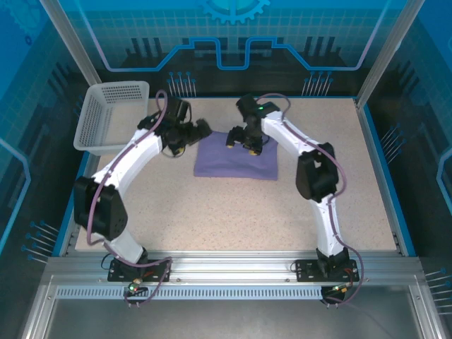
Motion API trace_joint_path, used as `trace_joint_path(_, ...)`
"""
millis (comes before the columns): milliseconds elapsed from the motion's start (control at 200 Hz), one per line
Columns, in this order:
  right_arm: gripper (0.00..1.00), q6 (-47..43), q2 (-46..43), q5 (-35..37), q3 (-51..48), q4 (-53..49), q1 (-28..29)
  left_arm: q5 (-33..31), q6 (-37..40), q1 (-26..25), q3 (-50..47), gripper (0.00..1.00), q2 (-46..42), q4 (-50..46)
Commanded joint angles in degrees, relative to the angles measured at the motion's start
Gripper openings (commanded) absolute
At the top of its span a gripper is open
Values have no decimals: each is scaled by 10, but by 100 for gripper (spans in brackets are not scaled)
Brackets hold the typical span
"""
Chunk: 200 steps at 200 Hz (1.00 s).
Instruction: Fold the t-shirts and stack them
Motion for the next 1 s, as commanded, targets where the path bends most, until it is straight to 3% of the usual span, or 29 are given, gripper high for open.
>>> trace_joint_path(0, 80, -17, 93, 49, 63, -99, 14, -75, -32, 4, -117, 99, -44, -39)
trace_joint_path(160, 80, -21, 183, 94, 141, -160, 5, -95, -47, 3, -194, 99, -102, -73)
trace_joint_path(425, 81, -43, 221, 112, 160, -191, -110, -113, -36, 3, -197, 99, -135, -113)
trace_joint_path(445, 96, -54, 219, 89, 155, -176, -119, -112, -36, 3, -196, 99, -135, -112)
trace_joint_path(470, 100, -57, 217, 71, 154, -165, -128, -111, -34, 3, -195, 99, -134, -113)
trace_joint_path(560, 100, -49, 234, 34, 194, -170, -147, -106, -31, 3, -182, 99, -123, -121)
trace_joint_path(685, 100, -58, 253, 47, 273, -216, -161, -95, -30, 1, -157, 99, -106, -133)
trace_joint_path(995, 98, -119, 215, 86, 236, -203, -255, -88, -27, -4, -147, 99, -91, -131)
